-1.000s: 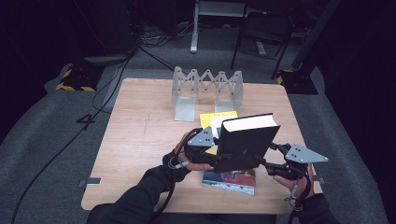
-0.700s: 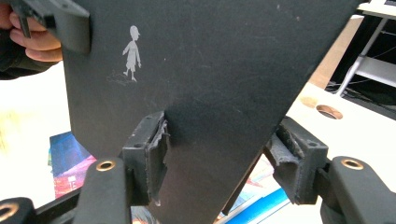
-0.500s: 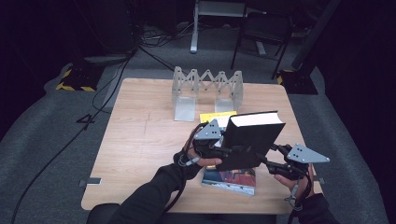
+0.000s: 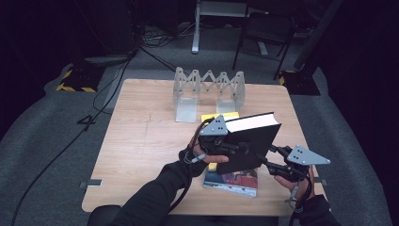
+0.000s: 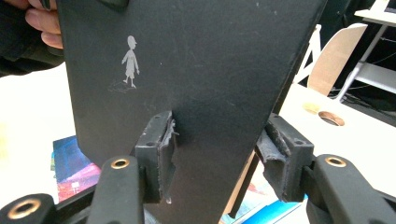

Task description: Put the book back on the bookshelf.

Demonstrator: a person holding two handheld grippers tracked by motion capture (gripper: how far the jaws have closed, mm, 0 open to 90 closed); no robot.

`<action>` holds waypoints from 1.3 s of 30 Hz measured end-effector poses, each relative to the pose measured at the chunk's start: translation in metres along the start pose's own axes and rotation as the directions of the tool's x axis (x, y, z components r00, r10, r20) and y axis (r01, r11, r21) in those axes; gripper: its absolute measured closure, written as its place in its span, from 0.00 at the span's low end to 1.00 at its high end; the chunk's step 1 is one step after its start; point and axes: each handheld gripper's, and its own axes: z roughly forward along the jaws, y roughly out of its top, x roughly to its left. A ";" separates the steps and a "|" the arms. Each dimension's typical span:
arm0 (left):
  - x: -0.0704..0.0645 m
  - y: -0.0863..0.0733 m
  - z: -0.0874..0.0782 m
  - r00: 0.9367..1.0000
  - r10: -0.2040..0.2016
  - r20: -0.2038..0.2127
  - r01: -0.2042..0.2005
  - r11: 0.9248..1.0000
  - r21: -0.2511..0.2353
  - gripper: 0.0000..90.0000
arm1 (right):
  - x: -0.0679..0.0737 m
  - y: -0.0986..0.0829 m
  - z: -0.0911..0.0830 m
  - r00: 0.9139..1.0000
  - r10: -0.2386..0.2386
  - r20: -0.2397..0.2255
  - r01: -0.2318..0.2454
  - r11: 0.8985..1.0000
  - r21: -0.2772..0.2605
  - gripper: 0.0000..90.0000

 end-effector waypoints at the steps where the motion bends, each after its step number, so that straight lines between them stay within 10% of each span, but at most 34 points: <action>1: 0.000 0.000 0.000 1.000 0.001 0.001 -0.001 1.000 0.004 0.53 | 0.000 0.000 0.000 1.000 0.001 0.002 -0.001 1.000 0.002 0.53; 18: -0.019 0.007 0.003 0.999 0.044 -0.017 -0.043 0.999 0.030 0.56 | -0.009 -0.013 -0.027 0.999 0.004 0.051 -0.009 0.996 0.091 0.36; 30: -0.033 0.021 0.000 0.995 0.090 -0.038 -0.088 0.995 0.041 0.57 | -0.037 -0.054 -0.032 0.979 0.148 0.140 -0.183 0.944 0.276 0.36; 39: -0.022 0.034 -0.027 0.990 0.079 -0.120 -0.077 0.997 0.017 0.57 | -0.041 -0.060 -0.031 0.978 0.144 0.153 -0.186 0.934 0.305 0.34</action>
